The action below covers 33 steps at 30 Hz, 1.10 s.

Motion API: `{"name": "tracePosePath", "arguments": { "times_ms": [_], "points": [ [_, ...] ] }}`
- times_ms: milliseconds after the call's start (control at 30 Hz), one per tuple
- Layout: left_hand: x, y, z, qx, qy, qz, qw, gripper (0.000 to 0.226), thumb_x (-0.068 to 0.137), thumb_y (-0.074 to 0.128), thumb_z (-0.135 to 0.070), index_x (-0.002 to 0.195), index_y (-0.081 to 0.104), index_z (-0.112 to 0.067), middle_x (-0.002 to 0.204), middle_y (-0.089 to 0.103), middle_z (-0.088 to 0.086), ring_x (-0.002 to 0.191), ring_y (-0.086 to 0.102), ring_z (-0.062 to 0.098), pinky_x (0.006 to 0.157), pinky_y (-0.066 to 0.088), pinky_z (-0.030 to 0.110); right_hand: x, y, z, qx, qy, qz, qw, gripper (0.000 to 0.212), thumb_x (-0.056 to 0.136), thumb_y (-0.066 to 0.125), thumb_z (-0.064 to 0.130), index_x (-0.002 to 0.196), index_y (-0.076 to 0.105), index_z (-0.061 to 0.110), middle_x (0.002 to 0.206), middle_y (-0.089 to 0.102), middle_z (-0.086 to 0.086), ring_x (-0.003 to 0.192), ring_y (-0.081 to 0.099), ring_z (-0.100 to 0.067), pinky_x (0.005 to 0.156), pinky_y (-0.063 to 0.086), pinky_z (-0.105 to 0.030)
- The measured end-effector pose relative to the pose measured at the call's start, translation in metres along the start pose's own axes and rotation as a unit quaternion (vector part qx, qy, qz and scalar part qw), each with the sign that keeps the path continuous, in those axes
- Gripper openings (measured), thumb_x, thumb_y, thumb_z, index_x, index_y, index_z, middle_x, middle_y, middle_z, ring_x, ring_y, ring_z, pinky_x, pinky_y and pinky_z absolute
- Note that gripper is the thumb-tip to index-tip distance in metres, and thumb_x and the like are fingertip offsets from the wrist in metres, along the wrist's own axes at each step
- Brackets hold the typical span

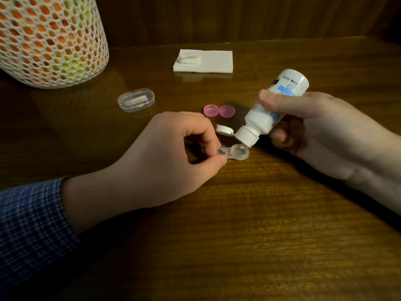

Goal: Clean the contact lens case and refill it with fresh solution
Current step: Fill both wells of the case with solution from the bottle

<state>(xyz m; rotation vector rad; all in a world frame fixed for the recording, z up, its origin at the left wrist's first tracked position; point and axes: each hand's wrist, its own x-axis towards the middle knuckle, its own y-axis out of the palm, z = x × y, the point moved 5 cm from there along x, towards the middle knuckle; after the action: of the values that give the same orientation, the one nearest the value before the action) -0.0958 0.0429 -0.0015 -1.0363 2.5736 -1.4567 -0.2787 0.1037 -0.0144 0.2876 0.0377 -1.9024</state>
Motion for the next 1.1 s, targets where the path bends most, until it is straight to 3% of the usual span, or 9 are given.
{"name": "tracePosePath", "arguments": {
  "times_ms": [700,900,1100],
  "points": [
    [0.0003,0.0003,0.0000,0.001,-0.003,0.003,1.000,0.014,0.079,0.078,-0.029,0.074,0.065,-0.030,0.088,0.072,-0.013,0.089,0.069,0.004,0.083,0.054,0.022,0.0003,-0.0013,0.0000,-0.005,0.000,-0.006,1.000,0.055,0.065,0.081,0.040,0.108,0.068,0.010,0.077,0.074,0.003,0.055,0.052,-0.006,0.046,0.042,-0.014],
    [0.0004,0.0003,0.0005,-0.005,-0.008,0.007,1.000,0.012,0.079,0.077,-0.032,0.074,0.066,-0.029,0.088,0.072,-0.013,0.089,0.069,0.004,0.080,0.055,0.023,0.0014,-0.0046,0.0009,0.037,0.006,-0.021,0.999,0.040,0.070,0.081,0.039,0.100,0.067,0.015,0.073,0.069,0.002,0.051,0.049,-0.006,0.046,0.042,-0.017],
    [0.0003,0.0007,0.0008,-0.005,-0.002,0.007,1.000,0.012,0.079,0.077,-0.031,0.075,0.067,-0.027,0.088,0.072,-0.012,0.089,0.070,0.004,0.079,0.055,0.023,0.0012,-0.0034,0.0005,0.019,0.004,-0.010,1.000,0.041,0.070,0.080,0.040,0.099,0.067,0.015,0.072,0.068,0.003,0.052,0.049,-0.006,0.045,0.041,-0.016]
  ]
}}
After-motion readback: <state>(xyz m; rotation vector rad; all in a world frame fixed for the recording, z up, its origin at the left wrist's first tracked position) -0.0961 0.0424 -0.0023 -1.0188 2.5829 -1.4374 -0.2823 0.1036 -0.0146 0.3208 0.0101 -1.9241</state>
